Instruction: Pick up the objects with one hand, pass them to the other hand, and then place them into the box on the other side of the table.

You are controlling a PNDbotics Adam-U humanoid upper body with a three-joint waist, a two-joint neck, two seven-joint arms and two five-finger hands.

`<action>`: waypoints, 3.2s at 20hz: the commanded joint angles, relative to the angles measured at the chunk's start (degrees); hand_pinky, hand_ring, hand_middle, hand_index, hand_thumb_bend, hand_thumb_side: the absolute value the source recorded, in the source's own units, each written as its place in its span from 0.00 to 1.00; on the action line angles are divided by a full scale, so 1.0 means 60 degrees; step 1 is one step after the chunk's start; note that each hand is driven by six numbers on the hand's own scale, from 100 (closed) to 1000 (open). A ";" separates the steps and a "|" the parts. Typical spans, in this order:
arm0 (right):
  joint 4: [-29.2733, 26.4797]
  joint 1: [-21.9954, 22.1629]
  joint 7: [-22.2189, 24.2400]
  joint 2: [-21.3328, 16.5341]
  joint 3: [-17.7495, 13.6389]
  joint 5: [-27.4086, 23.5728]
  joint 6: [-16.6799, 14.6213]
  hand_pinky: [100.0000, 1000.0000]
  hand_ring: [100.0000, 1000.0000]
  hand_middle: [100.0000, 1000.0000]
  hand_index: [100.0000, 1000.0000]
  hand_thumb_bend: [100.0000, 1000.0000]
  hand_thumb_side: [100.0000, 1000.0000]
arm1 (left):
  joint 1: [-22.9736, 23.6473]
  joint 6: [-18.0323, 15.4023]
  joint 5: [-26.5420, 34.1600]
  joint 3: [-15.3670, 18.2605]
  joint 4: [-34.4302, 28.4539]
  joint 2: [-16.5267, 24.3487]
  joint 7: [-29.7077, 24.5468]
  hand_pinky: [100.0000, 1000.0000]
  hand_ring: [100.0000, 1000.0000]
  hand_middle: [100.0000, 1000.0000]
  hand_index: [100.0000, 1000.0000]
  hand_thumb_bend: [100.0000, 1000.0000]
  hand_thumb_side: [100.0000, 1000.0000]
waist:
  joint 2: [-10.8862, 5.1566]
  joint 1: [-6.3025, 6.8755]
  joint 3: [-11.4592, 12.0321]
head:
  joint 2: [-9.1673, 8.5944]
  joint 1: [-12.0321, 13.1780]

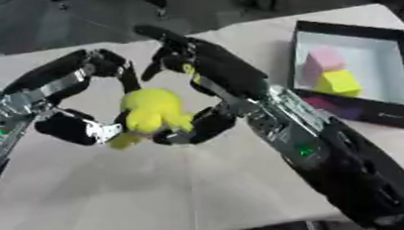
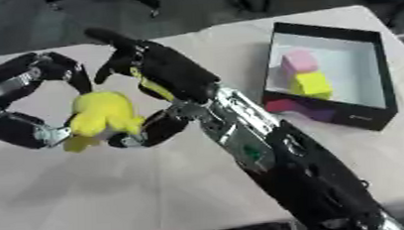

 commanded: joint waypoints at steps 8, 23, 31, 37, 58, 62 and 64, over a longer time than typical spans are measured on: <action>-0.0190 -0.0101 -0.0534 0.0072 -0.0113 -0.0511 0.0159 0.80 0.69 1.00 0.41 0.01 0.00 | -0.0164 0.0107 0.0007 0.0014 -0.0075 0.0045 0.0019 0.61 0.47 0.45 0.59 0.03 0.10 | -0.0169 -0.0017 -0.0029 | -0.0014 -0.0075; 0.0117 -0.0088 -0.1028 -0.0001 -0.0094 -0.0632 0.0193 0.81 0.70 1.00 0.13 0.00 0.00 | -0.0063 -0.0393 -0.0075 0.0508 0.0178 0.0342 -0.1038 0.70 0.62 0.63 0.81 0.68 0.54 | -0.0192 -0.0065 -0.0045 | -0.0014 -0.0195; -0.0107 -0.0069 -0.0858 -0.0178 -0.0099 -0.0335 -0.0024 0.82 0.71 1.00 0.14 0.00 0.00 | -0.0047 -0.0407 -0.0552 0.1668 0.1008 0.0533 0.0119 0.71 0.65 0.68 0.83 0.72 0.61 | -0.0212 -0.0107 -0.0015 | -0.0014 -0.0364; -0.0288 -0.0123 -0.0809 -0.0419 -0.0216 -0.0331 0.0049 0.82 0.71 1.00 0.14 0.00 0.00 | -0.0400 0.0269 -0.0395 0.2737 0.2058 0.0615 0.1966 0.70 0.65 0.67 0.82 0.67 0.59 | -0.0225 -0.0178 0.0027 | -0.0014 -0.0693; 0.8860 -0.0811 -0.6102 -0.2892 -0.5823 0.0101 0.4440 0.81 0.73 1.00 0.68 0.62 0.27 | 0.3716 0.1914 0.0305 0.6529 0.0005 -0.0509 0.4787 0.66 0.57 0.57 0.77 0.49 0.53 | -0.0207 -0.0119 0.0877 | -0.0014 -0.2572; 0.8902 -0.0816 -0.6283 -0.3218 -0.6153 0.0259 0.5275 0.84 0.75 1.00 0.89 0.84 0.30 | 0.3844 0.2239 0.0339 0.6809 -0.0010 -0.0920 0.4964 0.66 0.57 0.57 0.77 0.48 0.53 | -0.0236 -0.0128 0.0873 | -0.0014 -0.2630; 0.8445 -0.0711 -0.6501 -0.3381 -0.6265 0.0304 0.5502 0.84 0.76 1.00 0.90 0.86 0.32 | 0.3841 0.2355 0.0340 0.6857 0.0040 -0.1062 0.4945 0.66 0.57 0.57 0.77 0.48 0.53 | -0.0253 -0.0151 0.0852 | -0.0014 -0.2609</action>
